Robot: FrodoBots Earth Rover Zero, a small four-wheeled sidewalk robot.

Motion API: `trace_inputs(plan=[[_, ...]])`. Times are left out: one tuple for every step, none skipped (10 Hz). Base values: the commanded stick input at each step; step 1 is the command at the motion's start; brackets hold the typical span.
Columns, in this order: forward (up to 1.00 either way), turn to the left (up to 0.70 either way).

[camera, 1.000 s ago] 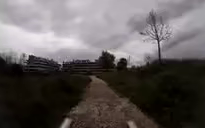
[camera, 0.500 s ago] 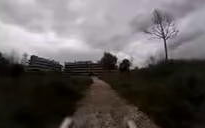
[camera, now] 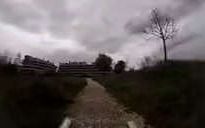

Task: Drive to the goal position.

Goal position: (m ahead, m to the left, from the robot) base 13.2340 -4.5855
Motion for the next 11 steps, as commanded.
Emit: trace_inputs(plan=[[0.7,0.0],[0.7,0.0],[0.7,0.0],[0.7,0.0],[0.7,0.0],[0.7,0.0],[0.7,0.0],[0.7,0.0],[0.7,0.0],[0.7,0.0],[0.7,0.0]])
